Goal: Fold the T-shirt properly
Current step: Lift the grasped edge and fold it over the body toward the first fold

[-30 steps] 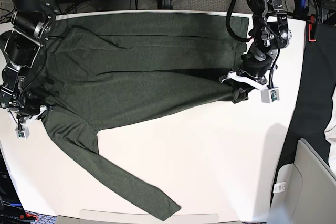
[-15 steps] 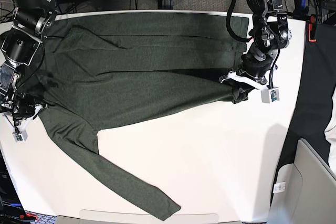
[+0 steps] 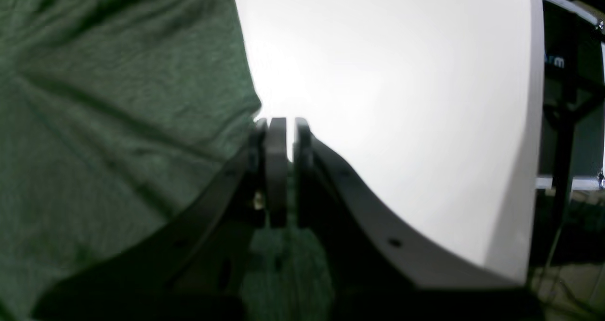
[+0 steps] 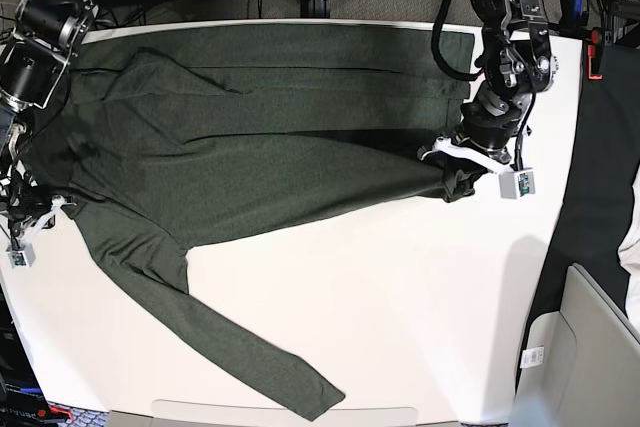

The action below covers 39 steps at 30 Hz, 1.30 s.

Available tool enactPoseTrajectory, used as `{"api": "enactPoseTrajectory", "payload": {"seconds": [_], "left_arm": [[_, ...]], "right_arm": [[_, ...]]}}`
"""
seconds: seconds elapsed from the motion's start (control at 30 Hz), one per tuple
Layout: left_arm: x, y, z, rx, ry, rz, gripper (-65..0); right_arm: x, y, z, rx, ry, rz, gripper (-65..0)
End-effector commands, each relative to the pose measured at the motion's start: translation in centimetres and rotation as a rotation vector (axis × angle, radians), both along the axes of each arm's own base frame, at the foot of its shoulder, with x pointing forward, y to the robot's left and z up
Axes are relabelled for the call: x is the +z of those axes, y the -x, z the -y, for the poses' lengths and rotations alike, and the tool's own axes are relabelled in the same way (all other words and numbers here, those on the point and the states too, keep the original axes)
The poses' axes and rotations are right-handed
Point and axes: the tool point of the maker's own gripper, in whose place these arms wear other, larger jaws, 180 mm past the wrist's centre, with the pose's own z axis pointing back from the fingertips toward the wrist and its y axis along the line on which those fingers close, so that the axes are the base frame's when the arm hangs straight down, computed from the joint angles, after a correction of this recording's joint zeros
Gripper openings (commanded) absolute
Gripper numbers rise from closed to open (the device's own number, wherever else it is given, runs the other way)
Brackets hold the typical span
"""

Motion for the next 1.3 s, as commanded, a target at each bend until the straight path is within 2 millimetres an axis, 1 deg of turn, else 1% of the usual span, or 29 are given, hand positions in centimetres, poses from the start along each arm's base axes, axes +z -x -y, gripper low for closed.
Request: {"api": "enactPoseTrajectory", "payload": {"seconds": [0.0, 0.07, 0.1, 0.13, 0.17, 0.27, 0.33, 0.4, 0.53, 0.6, 0.63, 0.77, 0.9, 1.0, 1.17, 1.2, 1.27], "left_arm": [[1.3, -0.5, 0.1, -0.005, -0.003, 0.047, -64.4], [1.3, -0.5, 0.0, -0.002, -0.003, 0.047, -64.4], [1.3, -0.5, 0.0, 0.0, -0.004, 0.047, -64.4], [1.2, -0.5, -0.1, 0.001, -0.004, 0.046, -64.4], [1.0, -0.2, -0.1, 0.001, -0.004, 0.037, -64.4], [0.7, 0.0, -0.1, 0.003, -0.004, 0.033, -64.4], [0.6, 0.2, -0.2, 0.004, -0.005, 0.029, -64.4], [0.6, 0.2, -0.1, 0.004, -0.003, 0.029, -64.4], [0.6, 0.2, -0.1, 0.004, -0.003, 0.029, -64.4], [0.6, 0.2, -0.1, 0.003, -0.003, 0.03, -64.4], [0.6, 0.2, -0.1, 0.003, -0.003, 0.03, -64.4], [0.7, 0.1, -0.1, 0.004, -0.003, 0.032, -64.4], [0.7, 0.1, -0.1, 0.004, -0.003, 0.032, -64.4], [0.7, 0.1, -0.1, 0.004, -0.003, 0.032, -64.4], [0.7, 0.1, -0.1, 0.004, -0.003, 0.032, -64.4], [0.7, 0.1, -0.1, 0.004, -0.003, 0.032, -64.4], [0.7, 0.1, -0.1, 0.004, -0.004, 0.033, -64.4]], "right_arm": [[3.1, -2.2, 0.7, -0.016, 0.037, 0.083, -50.9], [3.4, -2.8, 1.1, -0.038, 0.081, 0.092, -42.7], [3.3, -3.0, 0.9, -0.034, 0.092, 0.098, -39.0], [3.3, -3.3, 0.7, -0.028, 0.094, 0.111, -36.6], [3.4, -3.4, 0.6, -0.024, 0.092, 0.121, -35.6], [3.2, -4.0, 0.2, -0.016, 0.075, 0.118, -35.5], [1.9, -4.4, -0.6, 0.006, 0.061, 0.083, -35.4], [1.3, -5.1, -1.2, 0.029, 0.048, 0.084, -35.4], [-0.2, -5.0, -1.6, 0.034, 0.016, 0.079, -35.4], [-1.0, -5.0, -2.2, 0.038, -0.003, 0.069, -35.4], [-1.2, -5.0, -2.5, 0.039, -0.011, 0.069, -35.4], [-2.2, -4.7, -2.7, 0.037, -0.027, 0.048, -35.4], [-2.5, -4.7, -2.8, 0.037, -0.037, 0.055, -35.5], [-3.5, -4.3, -2.9, 0.032, -0.052, 0.031, -35.5], [-3.9, -4.0, -3.0, 0.025, -0.061, 0.018, -35.6], [-3.9, -4.0, -3.0, 0.025, -0.061, 0.017, -36.6], [-4.0, -3.9, -3.0, 0.026, -0.062, 0.014, -42.0]]}}
